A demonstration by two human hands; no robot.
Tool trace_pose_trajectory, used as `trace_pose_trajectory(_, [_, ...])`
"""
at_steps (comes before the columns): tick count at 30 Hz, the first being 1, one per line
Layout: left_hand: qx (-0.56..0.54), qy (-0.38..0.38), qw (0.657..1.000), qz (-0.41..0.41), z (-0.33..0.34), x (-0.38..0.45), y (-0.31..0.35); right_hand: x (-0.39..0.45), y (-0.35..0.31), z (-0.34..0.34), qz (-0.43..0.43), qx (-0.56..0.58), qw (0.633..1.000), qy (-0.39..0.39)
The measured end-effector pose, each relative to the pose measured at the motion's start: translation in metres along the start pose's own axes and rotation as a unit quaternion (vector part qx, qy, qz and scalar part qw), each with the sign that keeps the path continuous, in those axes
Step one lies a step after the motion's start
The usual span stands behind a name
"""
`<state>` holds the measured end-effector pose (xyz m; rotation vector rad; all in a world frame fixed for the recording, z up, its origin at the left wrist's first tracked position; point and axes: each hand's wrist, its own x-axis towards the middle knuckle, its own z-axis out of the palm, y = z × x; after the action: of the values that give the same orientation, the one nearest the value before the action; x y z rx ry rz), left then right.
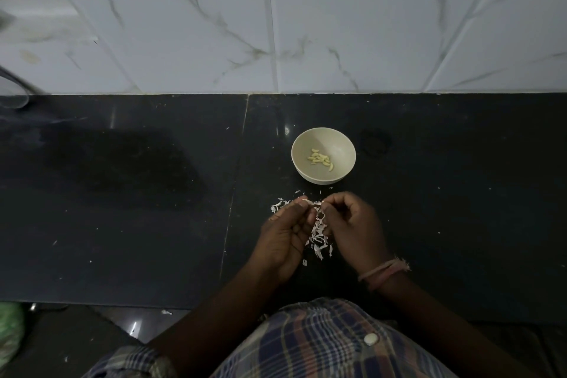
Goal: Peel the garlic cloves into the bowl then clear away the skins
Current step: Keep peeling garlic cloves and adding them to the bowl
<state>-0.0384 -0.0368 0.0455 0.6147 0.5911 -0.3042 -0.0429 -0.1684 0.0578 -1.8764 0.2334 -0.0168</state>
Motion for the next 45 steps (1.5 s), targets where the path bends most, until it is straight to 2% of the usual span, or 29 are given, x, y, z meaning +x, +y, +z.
trace_pose_trajectory(6, [0.005,0.006,1.000,-0.016,0.001,-0.002,-0.001,0.002,0.001,-0.002,-0.016,-0.055,0.998,0.025])
trace_pose_trajectory(11, [0.011,-0.012,1.000,-0.020,0.003,-0.004,0.000,0.001,-0.001,0.000,0.014,0.014,1.000,0.008])
trace_pose_trajectory(16, [0.031,-0.032,0.999,-0.015,0.004,-0.004,-0.002,-0.002,-0.008,0.001,0.017,0.034,0.999,-0.005])
trace_pose_trajectory(27, [0.223,-0.067,0.971,0.061,0.010,-0.014,-0.001,0.001,-0.008,0.003,0.058,0.038,0.998,0.012])
trace_pose_trajectory(32, [0.247,-0.041,0.968,0.009,0.007,-0.012,0.007,-0.002,-0.010,-0.001,0.035,0.044,0.998,-0.022])
trace_pose_trajectory(37, [0.309,-0.010,0.948,-0.076,0.015,-0.006,0.024,-0.003,-0.010,-0.005,0.008,0.032,0.998,-0.051])
trace_pose_trajectory(42, [0.288,0.007,0.947,-0.145,0.016,-0.004,0.028,-0.004,-0.013,-0.010,-0.009,0.033,0.995,-0.091])
trace_pose_trajectory(45, [0.257,0.009,0.951,-0.170,0.015,-0.004,0.031,-0.005,-0.011,-0.009,-0.001,0.044,0.995,-0.086])
